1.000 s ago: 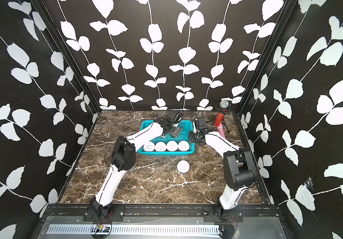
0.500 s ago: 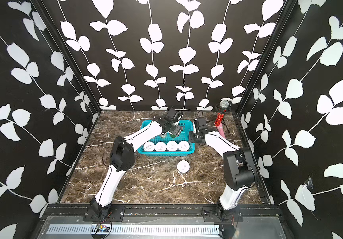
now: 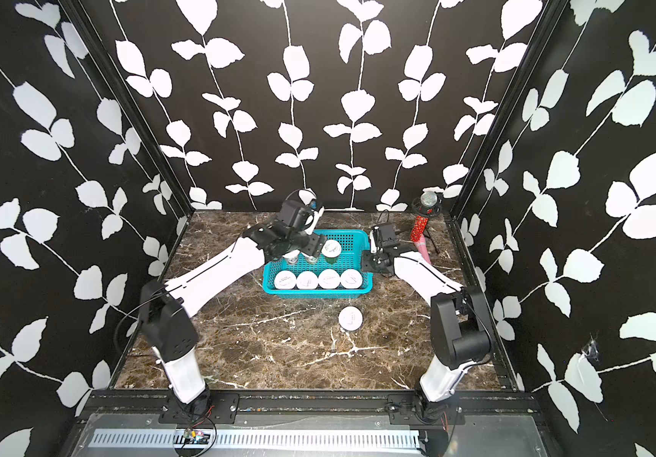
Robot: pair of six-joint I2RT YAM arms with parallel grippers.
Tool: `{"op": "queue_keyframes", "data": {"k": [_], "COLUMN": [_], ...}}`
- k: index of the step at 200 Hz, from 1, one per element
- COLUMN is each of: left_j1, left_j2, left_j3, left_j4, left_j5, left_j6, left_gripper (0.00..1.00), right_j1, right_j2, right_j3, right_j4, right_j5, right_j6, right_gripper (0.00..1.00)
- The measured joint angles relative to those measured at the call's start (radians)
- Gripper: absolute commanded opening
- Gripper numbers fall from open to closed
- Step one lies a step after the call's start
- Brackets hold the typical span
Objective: Put the yogurt in the basket
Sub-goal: Pick up the yogurt from the center of the board.
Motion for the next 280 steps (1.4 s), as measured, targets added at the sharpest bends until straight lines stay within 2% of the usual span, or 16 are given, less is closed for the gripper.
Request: {"op": "queue_keyframes", "data": {"k": [21, 56, 138, 187, 237, 280], "left_j1": [0.040, 0.102, 0.162, 0.181, 0.185, 0.185], "left_j2": [-0.084, -0.232, -0.472, -0.548, -0.582, -0.593], "left_j3": [-0.119, -0.299, -0.514, -0.581, -0.614, -0.624], "left_j4": [0.014, 0.025, 0.029, 0.023, 0.021, 0.022], "left_j5": [0.014, 0.040, 0.050, 0.043, 0.030, 0.019], "left_j6": [-0.020, -0.058, -0.075, -0.074, -0.074, -0.074], "left_gripper": [0.82, 0.83, 0.83, 0.84, 0.84, 0.84], "right_j1": [0.000, 0.000, 0.004, 0.056, 0.188, 0.288], "right_j2": [-0.033, -0.093, -0.289, -0.401, -0.482, -0.495], "right_j3": [-0.018, -0.061, -0.186, -0.240, -0.244, -0.257], "right_j4": [0.001, -0.011, -0.045, -0.097, -0.179, -0.233], "right_j5": [0.002, 0.008, -0.005, -0.006, 0.031, 0.066], "right_j6": [-0.001, -0.004, -0.050, -0.087, -0.112, -0.117], "right_gripper": [0.63, 0.65, 0.65, 0.66, 0.68, 0.69]}}
